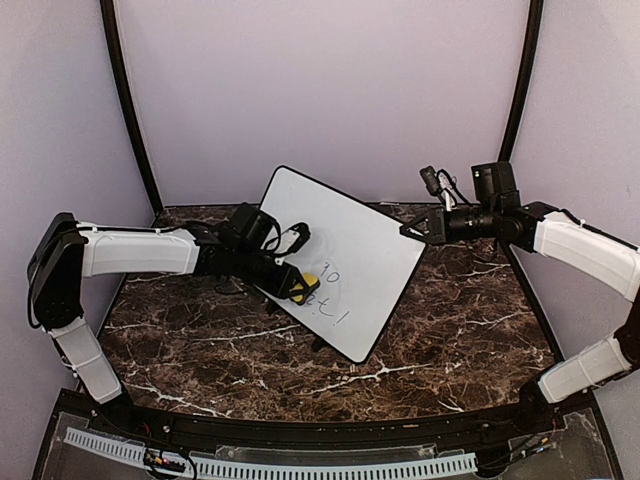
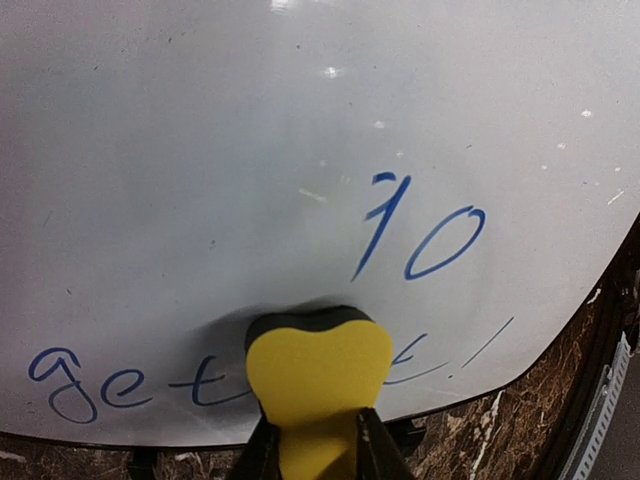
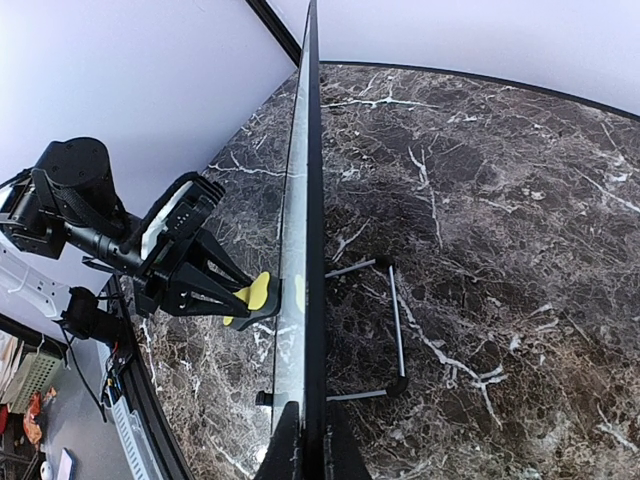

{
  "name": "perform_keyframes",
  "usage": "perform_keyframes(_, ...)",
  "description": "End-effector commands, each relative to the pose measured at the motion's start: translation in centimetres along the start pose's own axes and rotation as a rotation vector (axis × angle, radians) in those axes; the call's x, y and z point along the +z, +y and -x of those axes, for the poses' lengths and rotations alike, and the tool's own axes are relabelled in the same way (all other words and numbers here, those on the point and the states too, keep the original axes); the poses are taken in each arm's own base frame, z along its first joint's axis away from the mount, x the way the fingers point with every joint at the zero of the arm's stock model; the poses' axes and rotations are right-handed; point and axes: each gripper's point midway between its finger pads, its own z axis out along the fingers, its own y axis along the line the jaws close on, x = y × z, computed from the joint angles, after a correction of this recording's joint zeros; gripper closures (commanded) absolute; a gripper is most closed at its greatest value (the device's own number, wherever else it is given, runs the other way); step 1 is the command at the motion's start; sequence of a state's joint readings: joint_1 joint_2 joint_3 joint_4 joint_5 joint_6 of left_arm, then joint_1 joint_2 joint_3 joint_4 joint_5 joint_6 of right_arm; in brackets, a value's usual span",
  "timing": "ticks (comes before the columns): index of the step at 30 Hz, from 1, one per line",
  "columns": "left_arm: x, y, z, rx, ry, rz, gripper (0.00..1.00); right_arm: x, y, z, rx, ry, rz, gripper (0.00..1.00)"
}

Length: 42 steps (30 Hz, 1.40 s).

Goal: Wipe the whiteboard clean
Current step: Erase the center of the whiteboard.

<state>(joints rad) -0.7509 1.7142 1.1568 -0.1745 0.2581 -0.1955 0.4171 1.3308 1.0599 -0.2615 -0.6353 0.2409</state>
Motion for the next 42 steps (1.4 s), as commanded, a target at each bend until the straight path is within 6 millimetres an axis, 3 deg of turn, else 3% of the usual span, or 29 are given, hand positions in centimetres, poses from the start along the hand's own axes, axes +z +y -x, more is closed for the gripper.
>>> perform_keyframes(1, -0.2, -0.6, 2.5, 0.021, -0.049, 0.0, 0.97, 0.8, 2.0, -1.1, -0.122, 0.042, 0.085, 1.0)
perform_keyframes(6, 0.0, -0.8, 5.7, 0.063, -0.098, 0.015, 0.97, 0.9, 2.0, -1.2, -0.123, 0.043, 0.084, 1.0)
perform_keyframes(10, -0.1, -0.9, 6.5, 0.077, -0.111, 0.018, 0.97, 0.9, 2.1, -1.2, -0.122, 0.045, 0.087, 1.0)
perform_keyframes(15, 0.1, -0.6, 4.5, 0.052, -0.063, 0.019, 0.97, 1.1, 2.0, -1.1, -0.12, 0.046, 0.087, 1.0)
perform_keyframes(21, -0.4, 0.0, 0.4, 0.008, -0.007, 0.018, 0.97, 1.2, 1.9, -1.0, -0.118, 0.045, 0.085, 1.0)
perform_keyframes(26, -0.3, 0.1, -0.3, 0.003, 0.002, 0.019, 0.97, 1.3, 1.8, -1.1, -0.115, 0.048, 0.083, 1.0)
perform_keyframes(30, 0.0, -0.1, 1.5, 0.018, -0.028, 0.015, 0.97, 1.2, 1.9, -1.1, -0.115, 0.047, 0.083, 1.0)
perform_keyframes(38, -0.6, -1.2, 8.1, 0.094, -0.138, 0.02, 0.97, 1.1, 1.9, -1.1, -0.117, 0.046, 0.082, 1.0)
perform_keyframes(42, -0.4, -1.2, 8.0, 0.093, -0.126, 0.013, 0.97, 1.1, 1.9, -1.1, -0.117, 0.045, 0.08, 1.0)
